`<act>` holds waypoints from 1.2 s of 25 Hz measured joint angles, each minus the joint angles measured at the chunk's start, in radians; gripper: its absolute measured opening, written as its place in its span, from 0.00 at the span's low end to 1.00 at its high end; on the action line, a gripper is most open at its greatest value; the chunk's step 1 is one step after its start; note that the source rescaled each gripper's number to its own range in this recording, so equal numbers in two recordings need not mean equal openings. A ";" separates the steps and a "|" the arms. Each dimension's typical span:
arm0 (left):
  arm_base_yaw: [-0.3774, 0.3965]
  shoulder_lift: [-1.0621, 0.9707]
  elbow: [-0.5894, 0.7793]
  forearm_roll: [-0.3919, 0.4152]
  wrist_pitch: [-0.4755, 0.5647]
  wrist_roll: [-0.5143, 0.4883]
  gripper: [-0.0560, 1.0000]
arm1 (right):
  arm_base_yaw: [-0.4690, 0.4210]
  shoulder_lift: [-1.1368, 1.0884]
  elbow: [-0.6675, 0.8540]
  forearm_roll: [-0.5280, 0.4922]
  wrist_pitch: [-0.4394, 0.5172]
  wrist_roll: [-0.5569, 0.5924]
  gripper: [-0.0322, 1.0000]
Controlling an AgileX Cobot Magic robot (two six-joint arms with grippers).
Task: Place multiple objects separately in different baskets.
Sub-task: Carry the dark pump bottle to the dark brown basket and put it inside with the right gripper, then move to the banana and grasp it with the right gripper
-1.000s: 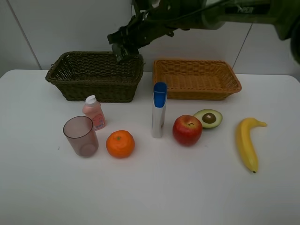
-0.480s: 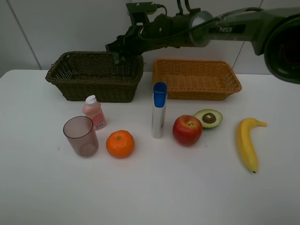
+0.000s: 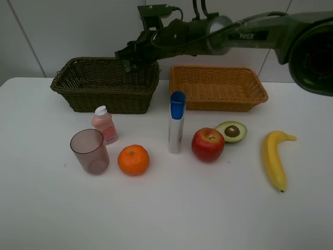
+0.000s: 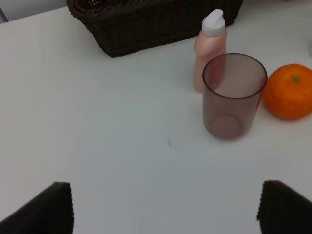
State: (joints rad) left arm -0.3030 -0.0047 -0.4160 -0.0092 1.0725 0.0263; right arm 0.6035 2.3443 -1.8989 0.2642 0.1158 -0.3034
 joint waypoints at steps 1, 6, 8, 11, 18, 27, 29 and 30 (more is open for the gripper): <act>0.000 0.000 0.000 0.000 0.000 0.000 1.00 | 0.000 0.000 -0.001 0.000 -0.007 0.000 0.31; 0.000 0.000 0.000 0.000 0.000 0.000 1.00 | 0.000 -0.002 -0.003 0.001 -0.032 0.000 0.92; 0.000 0.000 0.000 0.000 0.000 0.000 1.00 | 0.000 -0.002 -0.003 0.001 -0.027 0.000 0.97; 0.000 0.000 0.000 0.000 0.000 0.000 1.00 | 0.000 -0.002 -0.003 0.001 -0.016 0.000 0.99; 0.000 0.000 0.000 0.000 0.000 0.000 1.00 | 0.000 -0.002 -0.003 0.004 -0.003 0.003 0.99; 0.000 0.000 0.000 0.000 0.000 0.000 1.00 | 0.000 -0.002 -0.003 0.038 0.020 0.003 0.99; 0.000 0.000 0.000 0.000 0.000 0.000 1.00 | 0.000 -0.002 -0.003 0.045 0.020 0.003 0.99; 0.000 0.000 0.000 0.000 0.000 0.000 1.00 | 0.000 -0.002 -0.003 0.049 0.020 0.003 0.99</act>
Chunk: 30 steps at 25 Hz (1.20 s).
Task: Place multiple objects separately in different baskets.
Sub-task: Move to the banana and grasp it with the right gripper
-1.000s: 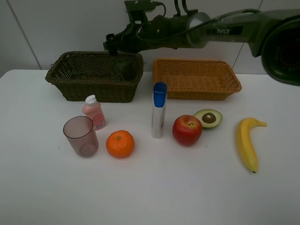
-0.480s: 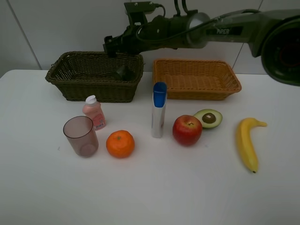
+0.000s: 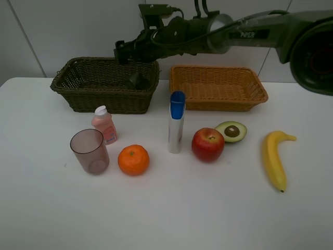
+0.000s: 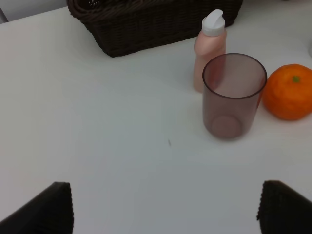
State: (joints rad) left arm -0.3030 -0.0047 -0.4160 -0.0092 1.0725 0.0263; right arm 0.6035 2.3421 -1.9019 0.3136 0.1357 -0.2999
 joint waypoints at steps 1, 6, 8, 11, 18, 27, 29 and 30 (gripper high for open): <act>0.000 0.000 0.000 0.000 0.000 0.000 1.00 | 0.000 0.000 0.000 0.001 0.001 0.000 0.99; 0.000 0.000 0.000 0.000 0.000 0.000 1.00 | 0.000 -0.003 0.000 0.015 0.039 0.001 0.99; 0.000 0.000 0.000 0.000 0.000 0.000 1.00 | 0.000 -0.010 0.000 0.016 0.068 0.015 0.99; 0.000 0.000 0.000 0.000 0.000 0.000 1.00 | 0.000 -0.038 0.000 0.008 0.123 0.023 0.99; 0.000 0.000 0.000 0.000 0.000 0.000 1.00 | 0.000 -0.151 0.000 -0.050 0.254 0.054 0.99; 0.000 0.000 0.000 0.000 0.000 0.000 1.00 | 0.000 -0.290 0.003 -0.285 0.485 0.250 0.99; 0.000 0.000 0.000 0.000 0.000 0.000 1.00 | 0.000 -0.324 0.021 -0.314 0.536 0.255 0.99; 0.000 0.000 0.000 0.000 0.000 0.000 1.00 | 0.000 -0.339 0.031 -0.331 0.558 0.255 0.99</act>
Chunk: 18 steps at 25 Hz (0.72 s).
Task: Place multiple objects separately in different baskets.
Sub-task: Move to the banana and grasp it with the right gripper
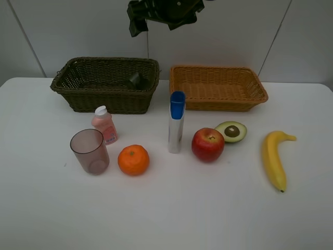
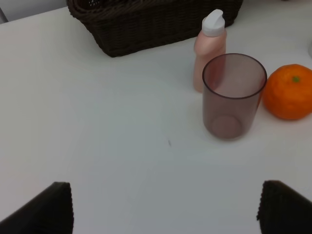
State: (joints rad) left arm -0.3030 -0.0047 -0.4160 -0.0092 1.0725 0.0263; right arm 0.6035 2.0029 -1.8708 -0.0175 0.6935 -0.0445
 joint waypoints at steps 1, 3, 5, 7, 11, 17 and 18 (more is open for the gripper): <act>0.000 0.000 0.000 0.000 0.000 0.000 1.00 | 0.000 -0.018 0.015 -0.013 0.018 0.000 0.99; 0.000 0.000 0.000 0.000 0.000 0.000 1.00 | -0.002 -0.061 0.049 -0.039 0.041 0.002 0.99; 0.000 0.000 0.000 0.000 0.000 0.000 1.00 | -0.010 -0.104 0.094 -0.051 0.057 0.003 0.99; 0.000 0.000 0.000 0.000 0.000 0.000 1.00 | -0.021 -0.151 0.145 -0.059 0.062 0.005 0.99; 0.000 0.000 0.000 0.000 0.000 0.000 1.00 | -0.049 -0.256 0.278 -0.081 0.063 0.007 0.99; 0.000 0.000 0.000 0.000 0.000 0.000 1.00 | -0.107 -0.399 0.510 -0.142 0.064 0.007 0.99; 0.000 0.000 0.000 0.000 0.000 0.000 1.00 | -0.120 -0.417 0.543 -0.151 0.067 0.007 0.99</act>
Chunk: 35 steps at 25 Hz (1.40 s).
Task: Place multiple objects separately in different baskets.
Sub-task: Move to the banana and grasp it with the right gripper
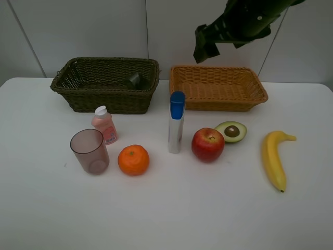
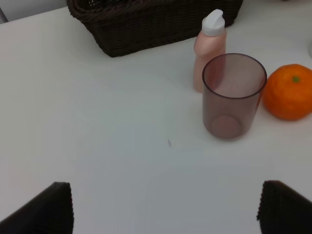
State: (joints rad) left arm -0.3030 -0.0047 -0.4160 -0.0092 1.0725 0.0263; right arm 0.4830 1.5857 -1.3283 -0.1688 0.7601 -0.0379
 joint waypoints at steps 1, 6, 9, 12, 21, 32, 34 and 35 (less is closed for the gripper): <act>0.000 0.000 0.000 0.000 0.000 0.000 1.00 | -0.012 -0.020 0.037 -0.002 0.001 0.000 0.99; 0.000 0.000 0.000 0.000 0.000 0.000 1.00 | -0.076 -0.083 0.167 -0.005 0.045 0.000 0.99; 0.000 0.000 0.000 0.000 0.000 0.000 1.00 | -0.118 -0.086 0.222 -0.008 0.073 0.000 0.99; 0.000 0.000 0.000 0.000 0.000 0.000 1.00 | -0.160 -0.086 0.283 -0.015 0.074 0.000 0.99; 0.000 0.000 0.000 0.000 0.000 0.000 1.00 | -0.241 -0.086 0.398 -0.031 0.027 0.000 0.99; 0.000 0.000 0.000 0.000 0.000 0.000 1.00 | -0.301 0.089 0.424 0.044 -0.031 0.000 0.99; 0.000 0.000 0.000 0.001 0.000 0.000 1.00 | -0.310 0.126 0.424 0.050 -0.041 0.000 0.99; 0.000 0.000 0.000 0.001 0.000 0.000 1.00 | -0.313 0.143 0.424 0.052 -0.050 0.000 0.99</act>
State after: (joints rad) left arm -0.3030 -0.0047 -0.4160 -0.0083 1.0725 0.0263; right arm 0.1702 1.7283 -0.9040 -0.1172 0.7096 -0.0375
